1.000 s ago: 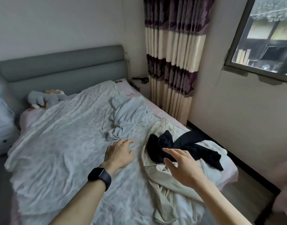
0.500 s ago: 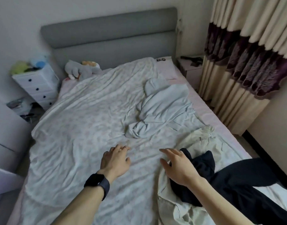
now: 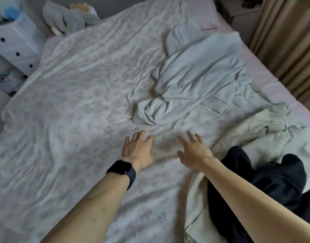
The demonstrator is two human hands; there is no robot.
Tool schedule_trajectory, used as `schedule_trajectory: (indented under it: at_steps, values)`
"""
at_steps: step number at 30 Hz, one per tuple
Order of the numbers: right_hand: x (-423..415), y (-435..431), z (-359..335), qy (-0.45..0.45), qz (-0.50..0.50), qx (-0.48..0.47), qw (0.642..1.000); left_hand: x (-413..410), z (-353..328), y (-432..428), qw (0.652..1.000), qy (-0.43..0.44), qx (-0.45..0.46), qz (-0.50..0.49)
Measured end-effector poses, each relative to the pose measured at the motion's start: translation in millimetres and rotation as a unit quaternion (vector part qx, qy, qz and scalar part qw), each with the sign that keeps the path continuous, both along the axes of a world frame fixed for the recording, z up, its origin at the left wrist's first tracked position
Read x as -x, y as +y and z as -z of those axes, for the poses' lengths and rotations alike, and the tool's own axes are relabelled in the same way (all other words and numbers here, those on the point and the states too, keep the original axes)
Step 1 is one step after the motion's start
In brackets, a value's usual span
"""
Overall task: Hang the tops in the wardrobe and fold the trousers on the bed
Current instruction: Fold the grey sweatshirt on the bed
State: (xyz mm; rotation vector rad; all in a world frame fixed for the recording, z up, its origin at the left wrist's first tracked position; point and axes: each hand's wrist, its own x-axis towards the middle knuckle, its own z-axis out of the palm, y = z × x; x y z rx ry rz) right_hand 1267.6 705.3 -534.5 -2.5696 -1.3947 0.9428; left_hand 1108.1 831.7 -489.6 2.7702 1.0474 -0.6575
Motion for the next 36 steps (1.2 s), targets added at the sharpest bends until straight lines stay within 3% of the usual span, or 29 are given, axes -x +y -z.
schedule_trajectory:
  at_steps: [10,15,17,24,26,28,30,32,34,35,36]
  values:
    - [-32,30,65,0.009,-0.008,0.099,0.995,-78,82,89,0.988,-0.052,-0.132,0.055]
    - [-26,33,79,-0.015,-0.015,0.113,0.993,-86,118,88,0.990,-0.060,-0.121,0.036]
    - [-27,31,86,-0.017,-0.015,0.113,0.993,-82,121,83,0.987,-0.103,-0.122,0.025]
    - [-30,33,89,-0.018,0.004,0.129,0.991,-55,70,56,0.968,-0.246,0.042,-0.034]
    - [-30,38,70,0.005,0.019,0.135,0.991,-40,42,39,0.957,-0.269,0.080,-0.076]
    - [-24,42,39,0.079,0.110,0.112,0.984,-23,6,21,0.938,-0.292,0.140,-0.126]
    - [-17,43,5,0.230,0.261,0.044,0.936,-9,-19,4,0.915,-0.297,0.215,-0.172]
    - [0,34,-39,0.395,0.424,-0.071,0.812,13,-45,-8,0.891,-0.302,0.264,-0.213]
    - [19,17,-76,0.470,0.495,-0.151,0.715,39,-77,-18,0.872,-0.314,0.287,-0.241]
    - [32,10,-103,0.473,0.493,-0.164,0.711,55,-98,-20,0.864,-0.320,0.296,-0.251]
    - [46,0,-120,0.459,0.480,-0.156,0.731,71,-118,-23,0.854,-0.326,0.308,-0.262]
